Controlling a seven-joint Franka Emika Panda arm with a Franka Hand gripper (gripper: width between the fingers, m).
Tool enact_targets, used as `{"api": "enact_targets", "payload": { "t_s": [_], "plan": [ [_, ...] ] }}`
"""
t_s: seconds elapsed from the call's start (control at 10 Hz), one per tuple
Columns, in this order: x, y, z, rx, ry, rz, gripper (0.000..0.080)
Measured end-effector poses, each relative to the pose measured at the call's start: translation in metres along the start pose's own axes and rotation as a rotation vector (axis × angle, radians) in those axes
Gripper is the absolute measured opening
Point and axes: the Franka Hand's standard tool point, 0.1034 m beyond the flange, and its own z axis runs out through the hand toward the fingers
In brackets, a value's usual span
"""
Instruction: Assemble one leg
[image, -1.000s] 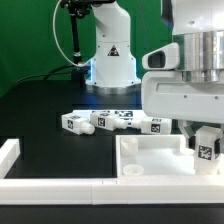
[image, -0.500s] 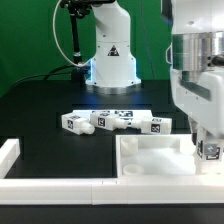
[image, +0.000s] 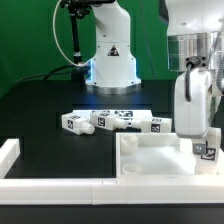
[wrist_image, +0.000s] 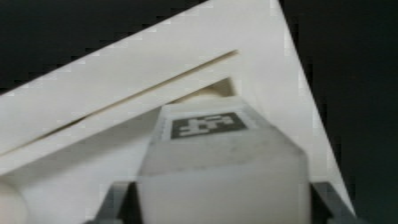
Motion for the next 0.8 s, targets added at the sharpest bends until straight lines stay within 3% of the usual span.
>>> {"api": "enact_targets", "payload": {
  "t_s": [0.2, 0.3, 0.4, 0.5, 0.6, 0.7, 0.8],
  "plan": [
    [0.0, 0.0, 0.0, 0.0, 0.001, -0.007, 0.0294],
    [0.0, 0.0, 0.0, -0.001, 0.001, -0.011, 0.0366],
    [-0.002, -0.001, -0.003, 0.0, -0.001, -0.031, 0.0366],
    [-0.01, -0.001, -0.018, -0.001, -0.02, -0.066, 0.0548],
    [-0.016, -0.007, -0.035, 0.017, -0.042, -0.087, 0.0548],
    [-0.02, -0.012, -0.047, 0.032, -0.058, -0.1, 0.0628],
    [-0.019, -0.014, -0.049, 0.035, -0.059, -0.099, 0.0643]
  ]
}}
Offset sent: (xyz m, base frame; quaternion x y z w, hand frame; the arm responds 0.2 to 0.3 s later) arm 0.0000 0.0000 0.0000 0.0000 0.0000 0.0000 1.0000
